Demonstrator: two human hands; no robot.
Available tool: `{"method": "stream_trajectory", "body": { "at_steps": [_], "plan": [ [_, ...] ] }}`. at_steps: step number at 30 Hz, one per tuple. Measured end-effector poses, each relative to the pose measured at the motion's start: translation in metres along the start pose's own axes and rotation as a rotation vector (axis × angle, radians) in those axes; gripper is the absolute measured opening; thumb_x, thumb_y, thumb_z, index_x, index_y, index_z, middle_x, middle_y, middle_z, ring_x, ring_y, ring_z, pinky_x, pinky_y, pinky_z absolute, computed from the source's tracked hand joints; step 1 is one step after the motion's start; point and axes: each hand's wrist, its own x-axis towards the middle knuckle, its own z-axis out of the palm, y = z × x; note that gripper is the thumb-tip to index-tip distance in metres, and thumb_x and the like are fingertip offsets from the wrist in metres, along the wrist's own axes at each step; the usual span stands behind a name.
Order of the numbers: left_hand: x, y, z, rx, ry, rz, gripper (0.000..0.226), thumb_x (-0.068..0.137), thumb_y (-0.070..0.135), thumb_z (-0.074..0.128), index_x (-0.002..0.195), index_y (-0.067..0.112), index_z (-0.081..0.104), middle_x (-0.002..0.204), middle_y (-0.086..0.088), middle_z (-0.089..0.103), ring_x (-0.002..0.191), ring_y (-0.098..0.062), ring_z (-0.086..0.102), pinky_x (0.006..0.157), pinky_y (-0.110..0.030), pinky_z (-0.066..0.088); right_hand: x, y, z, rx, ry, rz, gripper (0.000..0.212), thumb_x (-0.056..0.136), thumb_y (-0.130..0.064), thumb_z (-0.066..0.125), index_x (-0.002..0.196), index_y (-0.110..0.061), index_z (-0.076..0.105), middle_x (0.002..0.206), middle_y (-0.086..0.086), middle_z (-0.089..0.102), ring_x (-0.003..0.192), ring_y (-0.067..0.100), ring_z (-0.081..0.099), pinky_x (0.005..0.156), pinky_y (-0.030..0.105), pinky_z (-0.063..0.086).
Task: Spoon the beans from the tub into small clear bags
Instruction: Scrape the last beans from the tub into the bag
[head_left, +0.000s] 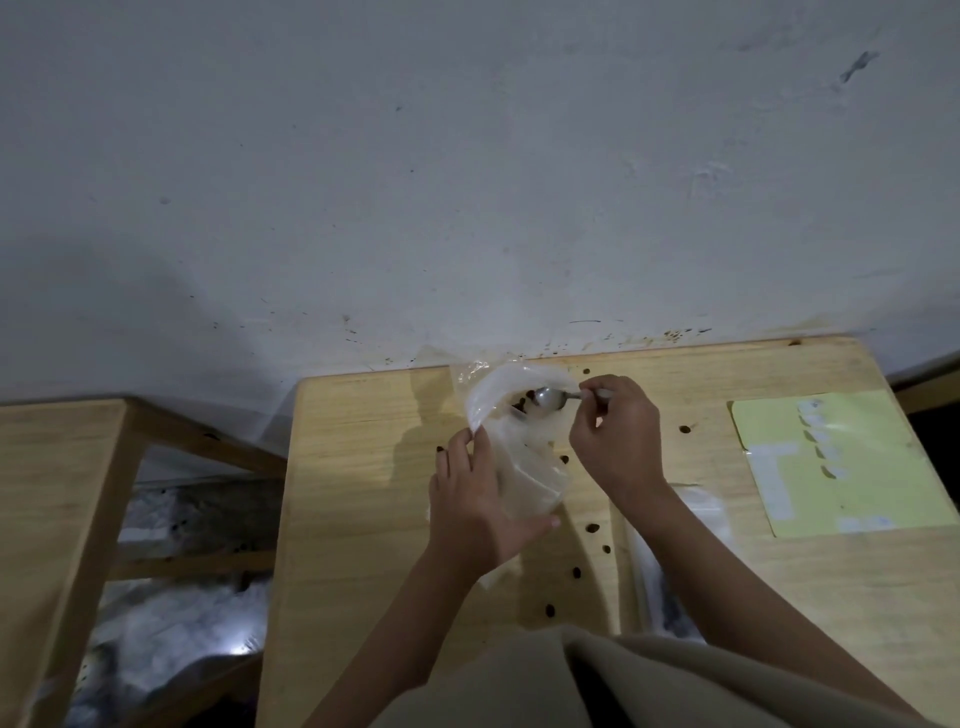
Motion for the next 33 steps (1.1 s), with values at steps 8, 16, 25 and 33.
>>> {"method": "stream_trajectory", "body": {
  "at_steps": [8, 16, 25, 33],
  "plan": [
    [0.000, 0.010, 0.005, -0.138, 0.184, 0.016, 0.126, 0.047, 0.081, 0.063, 0.145, 0.011, 0.026, 0.139, -0.005, 0.032, 0.124, -0.022, 0.033, 0.099, -0.037, 0.036, 0.005, 0.002, -0.001, -0.039, 0.047, -0.081, 0.013, 0.082, 0.003, 0.054, 0.088, -0.003, 0.065, 0.082, 0.008, 0.064, 0.076, 0.026, 0.058, 0.066, 0.030, 0.047],
    [0.000, 0.011, -0.001, -0.153, 0.064, 0.026, 0.129, 0.046, 0.082, 0.061, 0.148, 0.018, 0.018, 0.143, 0.002, 0.023, 0.129, -0.016, 0.023, 0.108, -0.039, 0.032, 0.013, 0.006, -0.001, 0.004, -0.046, 0.215, 0.016, 0.086, -0.002, 0.052, 0.089, 0.000, 0.067, 0.080, 0.009, 0.066, 0.059, 0.012, 0.050, 0.053, 0.011, 0.032],
    [-0.001, 0.012, -0.005, -0.195, 0.110, 0.042, 0.122, 0.048, 0.081, 0.064, 0.146, 0.020, 0.023, 0.139, 0.005, 0.025, 0.124, -0.011, 0.024, 0.105, -0.037, 0.035, 0.015, 0.013, -0.003, 0.115, -0.088, 0.315, 0.013, 0.086, -0.001, 0.055, 0.087, -0.002, 0.069, 0.077, 0.004, 0.064, 0.065, 0.015, 0.055, 0.055, 0.013, 0.037],
    [-0.001, 0.002, -0.006, -0.168, 0.068, 0.064, 0.122, 0.050, 0.079, 0.066, 0.145, 0.017, 0.024, 0.136, 0.004, 0.026, 0.120, -0.009, 0.024, 0.101, -0.032, 0.033, 0.010, 0.041, 0.006, 0.502, -0.116, 0.887, 0.010, 0.086, -0.008, 0.063, 0.085, -0.004, 0.072, 0.073, 0.009, 0.066, 0.074, 0.025, 0.061, 0.070, 0.040, 0.053]
  ]
}}
